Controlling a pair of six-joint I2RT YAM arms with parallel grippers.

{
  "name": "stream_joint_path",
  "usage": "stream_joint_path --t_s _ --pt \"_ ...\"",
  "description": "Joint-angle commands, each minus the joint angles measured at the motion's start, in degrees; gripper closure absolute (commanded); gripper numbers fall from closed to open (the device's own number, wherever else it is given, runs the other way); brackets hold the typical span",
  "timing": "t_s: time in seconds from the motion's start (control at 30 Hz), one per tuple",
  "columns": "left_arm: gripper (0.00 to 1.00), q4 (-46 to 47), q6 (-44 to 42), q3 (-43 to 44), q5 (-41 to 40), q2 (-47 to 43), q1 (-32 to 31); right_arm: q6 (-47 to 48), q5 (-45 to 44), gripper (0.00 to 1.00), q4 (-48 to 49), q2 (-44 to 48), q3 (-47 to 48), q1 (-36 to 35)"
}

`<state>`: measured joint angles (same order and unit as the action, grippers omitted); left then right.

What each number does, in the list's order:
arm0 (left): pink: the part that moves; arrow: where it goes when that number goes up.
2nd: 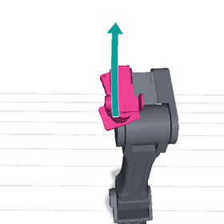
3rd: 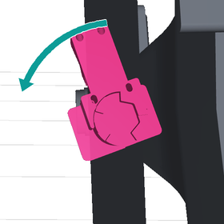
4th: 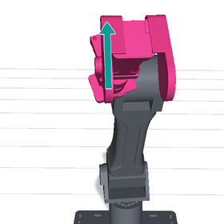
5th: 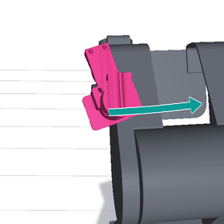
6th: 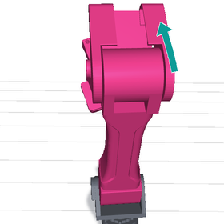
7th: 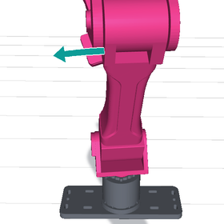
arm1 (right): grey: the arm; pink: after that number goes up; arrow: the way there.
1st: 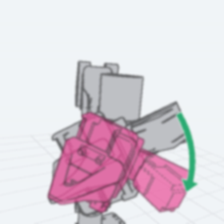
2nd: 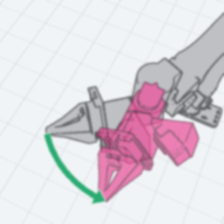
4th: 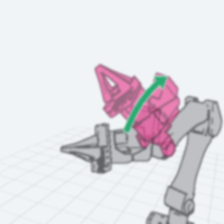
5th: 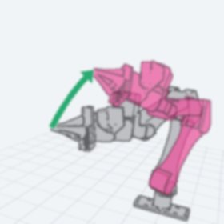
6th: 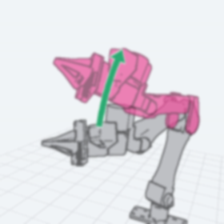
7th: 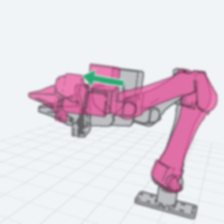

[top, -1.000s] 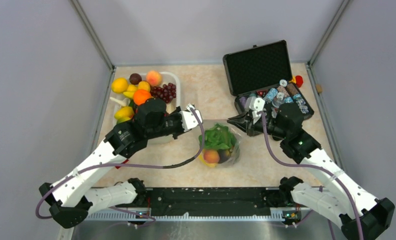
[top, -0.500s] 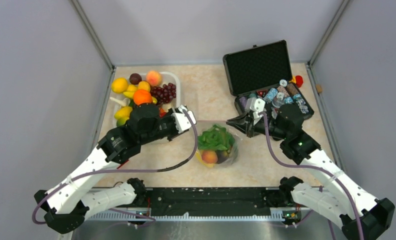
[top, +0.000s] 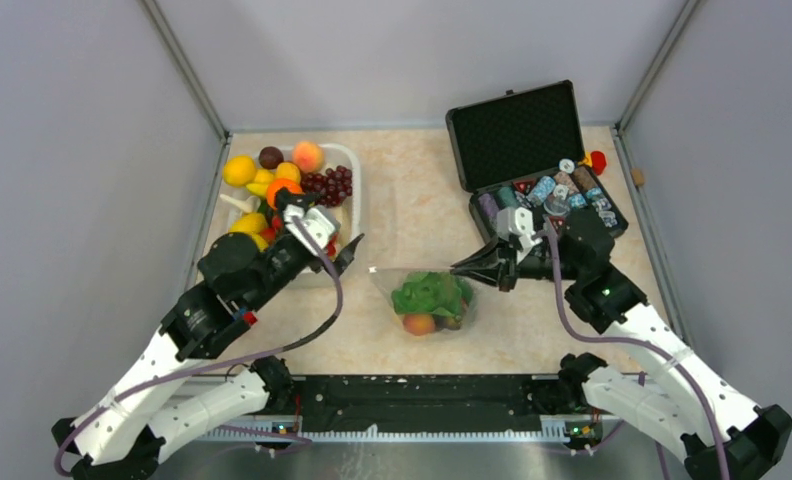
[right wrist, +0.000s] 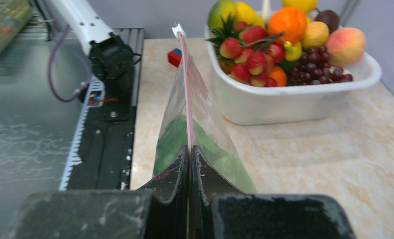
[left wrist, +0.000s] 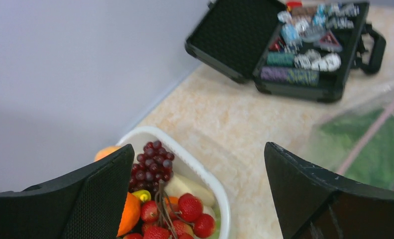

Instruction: Place the food in the zip-top bag and seal the zipper

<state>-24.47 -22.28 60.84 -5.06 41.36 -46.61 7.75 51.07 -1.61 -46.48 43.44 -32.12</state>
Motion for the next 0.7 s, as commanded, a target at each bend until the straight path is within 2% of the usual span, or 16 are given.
stream_joint_path --t_s 0.0,0.17,0.3,0.37,0.47,0.67 --pt "0.01 14.72 3.89 -2.69 -4.86 -5.43 0.1 -4.34 11.03 1.0 4.48 5.21 1.25 0.04" --pt "0.01 16.03 4.36 -3.54 -8.19 -6.17 0.12 -14.85 17.08 1.0 15.5 11.13 1.59 0.04" --pt "0.01 16.94 4.29 -4.39 -8.21 -6.3 0.12 -17.8 16.97 1.0 17.83 13.04 2.47 0.04" --pt "0.01 17.0 4.27 -4.46 -8.11 -6.26 0.12 -15.47 13.37 1.0 14.71 13.06 2.59 0.04" --pt "0.01 17.7 4.48 -4.73 -8.11 -6.2 0.11 -12.41 3.23 1.0 11.2 10.99 1.76 0.04" --pt "0.01 18.32 5.95 -5.53 -7.03 -5.74 0.1 -13.27 -17.01 1.0 15.53 -0.85 -2.11 0.04"
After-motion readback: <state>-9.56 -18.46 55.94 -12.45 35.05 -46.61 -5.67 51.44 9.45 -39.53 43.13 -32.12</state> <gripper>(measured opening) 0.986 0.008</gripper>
